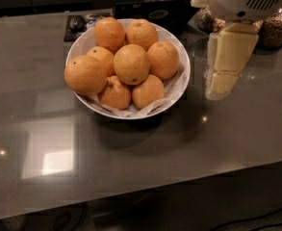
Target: Pick orange from white bowl
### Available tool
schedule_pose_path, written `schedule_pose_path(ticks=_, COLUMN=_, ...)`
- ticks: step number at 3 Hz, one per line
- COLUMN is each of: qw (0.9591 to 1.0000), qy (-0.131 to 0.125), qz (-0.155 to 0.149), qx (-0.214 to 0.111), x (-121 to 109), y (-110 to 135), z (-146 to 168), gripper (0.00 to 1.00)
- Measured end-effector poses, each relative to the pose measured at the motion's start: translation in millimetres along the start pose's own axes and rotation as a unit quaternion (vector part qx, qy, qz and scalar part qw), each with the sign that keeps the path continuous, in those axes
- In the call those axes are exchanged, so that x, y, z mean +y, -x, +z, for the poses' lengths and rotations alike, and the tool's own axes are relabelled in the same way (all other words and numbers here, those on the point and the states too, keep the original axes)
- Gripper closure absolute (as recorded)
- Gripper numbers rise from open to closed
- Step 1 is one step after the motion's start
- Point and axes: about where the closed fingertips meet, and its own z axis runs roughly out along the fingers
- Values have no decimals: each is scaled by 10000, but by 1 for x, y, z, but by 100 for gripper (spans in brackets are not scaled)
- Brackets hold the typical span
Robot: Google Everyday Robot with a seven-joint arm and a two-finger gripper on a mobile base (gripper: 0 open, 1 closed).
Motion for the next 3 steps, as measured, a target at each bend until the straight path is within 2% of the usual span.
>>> schedule_pose_path(ticks=2, qw=9978, qy=352, qz=-564, qx=-28, x=-48, y=46, z=50, gripper=0)
schedule_pose_path(ticks=3, qw=9981, qy=229, qz=-570, qx=-106, x=-53, y=51, z=48, gripper=0)
